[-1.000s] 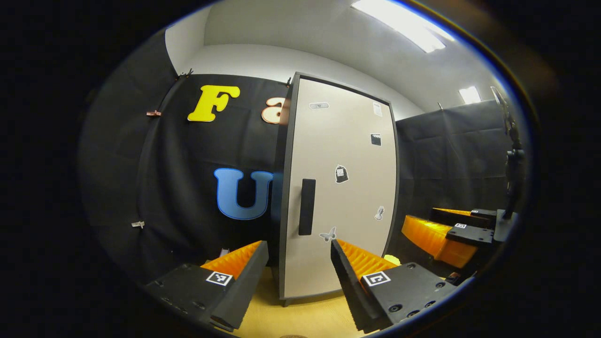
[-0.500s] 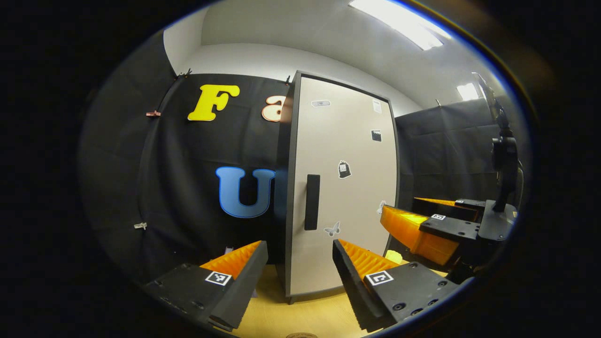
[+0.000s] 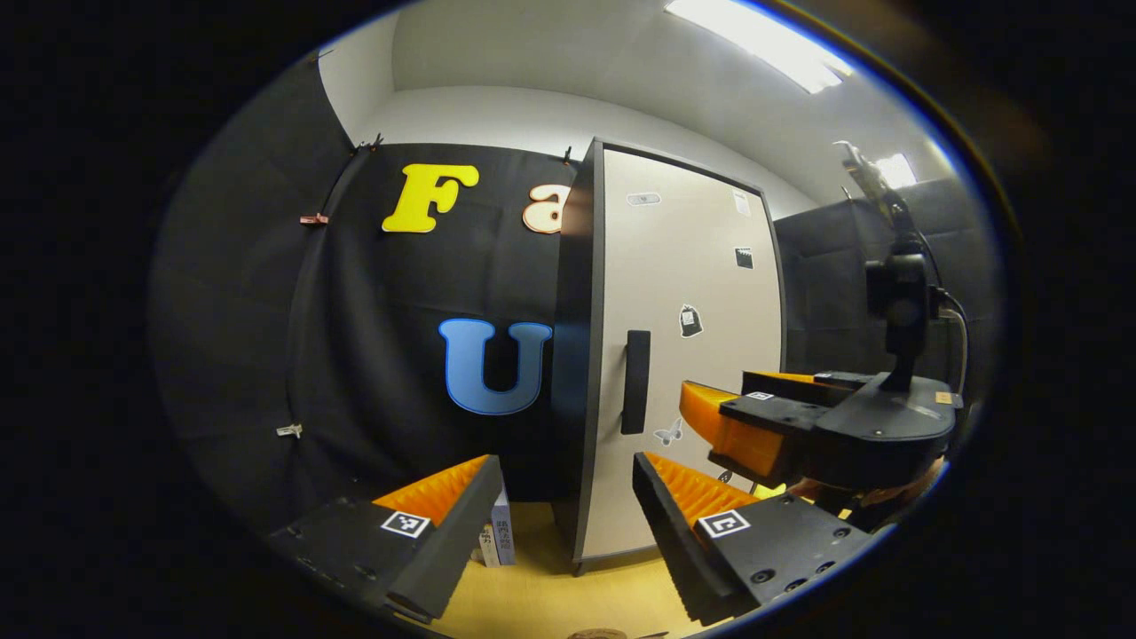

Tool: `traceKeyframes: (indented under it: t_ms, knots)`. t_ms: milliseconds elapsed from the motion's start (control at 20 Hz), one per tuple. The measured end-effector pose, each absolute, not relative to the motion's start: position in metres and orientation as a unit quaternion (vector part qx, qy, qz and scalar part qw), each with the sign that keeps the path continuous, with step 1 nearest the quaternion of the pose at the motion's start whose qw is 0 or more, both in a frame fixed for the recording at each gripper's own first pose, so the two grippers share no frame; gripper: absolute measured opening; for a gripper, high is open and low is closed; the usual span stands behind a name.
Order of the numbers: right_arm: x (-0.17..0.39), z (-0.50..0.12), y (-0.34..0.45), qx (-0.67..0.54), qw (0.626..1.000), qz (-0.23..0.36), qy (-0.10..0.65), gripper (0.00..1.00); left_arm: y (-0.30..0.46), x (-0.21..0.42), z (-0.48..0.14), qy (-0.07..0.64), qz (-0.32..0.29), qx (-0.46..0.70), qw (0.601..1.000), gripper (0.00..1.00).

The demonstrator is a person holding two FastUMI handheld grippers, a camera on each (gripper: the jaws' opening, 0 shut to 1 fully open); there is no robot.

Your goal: Open the cabinet door with the right hand, grasp the bottle in the cabinet with the left hand and place it on the coaster, then close the cabinet door with the right hand.

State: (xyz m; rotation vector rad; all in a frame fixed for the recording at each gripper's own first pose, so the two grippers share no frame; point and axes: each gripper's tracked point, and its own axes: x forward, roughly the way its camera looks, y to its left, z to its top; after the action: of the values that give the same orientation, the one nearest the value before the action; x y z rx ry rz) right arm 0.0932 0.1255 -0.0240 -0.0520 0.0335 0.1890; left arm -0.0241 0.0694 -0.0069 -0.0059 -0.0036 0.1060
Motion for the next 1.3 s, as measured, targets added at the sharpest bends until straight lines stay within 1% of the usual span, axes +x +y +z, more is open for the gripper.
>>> traceKeyframes:
  t_ms: [300, 600, 800, 850, 900, 950, 1000, 1050, 1100, 1150, 1200, 1250, 1300]
  knots:
    - [0.141, -0.040, 0.150, -0.032, 0.995, 0.093, 0.026, 0.97, 0.092, -0.021, -0.010, 0.001, 0.066, -0.010, 0.998, 0.95]
    - [0.176, -0.046, 0.155, -0.035, 0.997, 0.071, 0.014, 0.96, 0.113, -0.018, -0.017, 0.010, 0.087, -0.008, 0.996, 0.95]
    - [0.196, -0.056, 0.155, -0.029, 0.997, 0.061, 0.024, 0.92, 0.128, -0.017, -0.024, 0.021, 0.100, -0.010, 0.995, 0.95]
    - [0.200, -0.058, 0.156, -0.025, 0.998, 0.059, 0.025, 0.88, 0.131, -0.016, -0.026, 0.025, 0.104, -0.011, 0.994, 0.95]
    - [0.203, -0.058, 0.156, -0.023, 0.998, 0.056, 0.025, 0.82, 0.135, -0.016, -0.029, 0.029, 0.108, -0.013, 0.994, 0.95]
    - [0.206, -0.059, 0.154, -0.023, 0.998, 0.048, 0.023, 0.71, 0.137, -0.015, -0.032, 0.033, 0.111, -0.015, 0.993, 0.95]
    - [0.206, -0.058, 0.154, -0.025, 0.998, 0.046, 0.019, 0.65, 0.141, -0.016, -0.034, 0.037, 0.114, -0.018, 0.993, 0.95]
    - [0.209, -0.058, 0.157, -0.026, 0.998, 0.047, 0.016, 0.53, 0.144, -0.015, -0.036, 0.040, 0.117, -0.021, 0.992, 0.95]
    - [0.201, -0.056, 0.156, -0.032, 0.999, 0.037, 0.014, 0.51, 0.148, -0.016, -0.037, 0.041, 0.120, -0.024, 0.992, 0.95]
    - [0.206, -0.057, 0.156, -0.039, 0.999, 0.036, 0.012, 0.34, 0.151, -0.016, -0.038, 0.042, 0.123, -0.028, 0.991, 0.95]
    - [0.210, -0.057, 0.155, -0.044, 0.998, 0.034, 0.009, 0.33, 0.153, -0.017, -0.039, 0.043, 0.126, -0.031, 0.991, 0.95]
    - [0.208, -0.058, 0.156, -0.045, 0.998, 0.031, 0.010, 0.29, 0.155, -0.018, -0.040, 0.044, 0.129, -0.034, 0.990, 0.95]
    - [0.207, -0.057, 0.157, -0.044, 0.999, 0.029, 0.009, 0.28, 0.157, -0.019, -0.040, 0.044, 0.131, -0.036, 0.990, 0.95]
